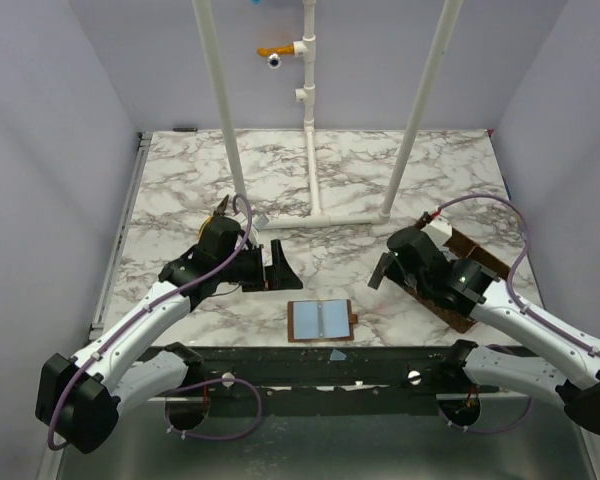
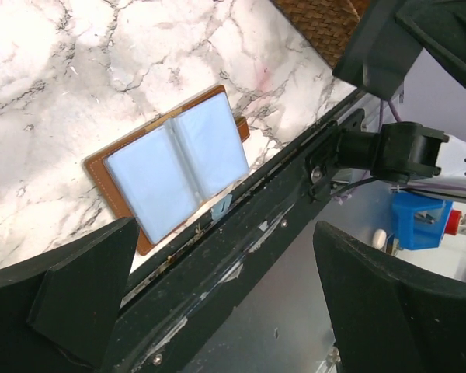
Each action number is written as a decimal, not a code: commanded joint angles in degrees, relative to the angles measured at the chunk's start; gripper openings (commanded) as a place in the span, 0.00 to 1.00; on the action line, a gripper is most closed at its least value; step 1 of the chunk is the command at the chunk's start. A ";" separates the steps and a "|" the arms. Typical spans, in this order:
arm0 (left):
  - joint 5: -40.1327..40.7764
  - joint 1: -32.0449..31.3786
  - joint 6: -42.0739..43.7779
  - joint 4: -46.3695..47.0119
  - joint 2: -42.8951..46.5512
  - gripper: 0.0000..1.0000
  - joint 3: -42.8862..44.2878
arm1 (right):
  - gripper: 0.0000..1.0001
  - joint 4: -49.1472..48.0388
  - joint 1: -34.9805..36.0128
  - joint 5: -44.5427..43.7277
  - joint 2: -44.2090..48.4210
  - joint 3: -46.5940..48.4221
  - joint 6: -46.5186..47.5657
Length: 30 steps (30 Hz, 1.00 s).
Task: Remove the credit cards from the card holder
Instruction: Place the credit card in the storage box.
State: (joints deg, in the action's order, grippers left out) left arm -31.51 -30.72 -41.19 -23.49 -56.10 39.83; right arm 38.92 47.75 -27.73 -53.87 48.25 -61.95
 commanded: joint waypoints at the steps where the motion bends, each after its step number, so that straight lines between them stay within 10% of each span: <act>1: 1.52 0.05 3.28 -0.83 -0.10 0.98 1.74 | 0.01 13.45 -3.66 -9.97 -3.93 2.70 -0.91; 23: -3.92 0.00 4.71 4.75 -3.39 0.98 0.18 | 0.01 15.72 -50.71 -1.57 -10.24 7.74 20.70; 30: -4.65 0.03 4.73 6.02 -3.57 0.98 -0.01 | 0.01 16.96 -53.56 0.13 -13.83 8.48 22.04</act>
State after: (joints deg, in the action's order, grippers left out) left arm -34.20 -30.72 -37.47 -19.59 -59.37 39.83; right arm 54.17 -5.17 -29.76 -66.57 54.94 -42.02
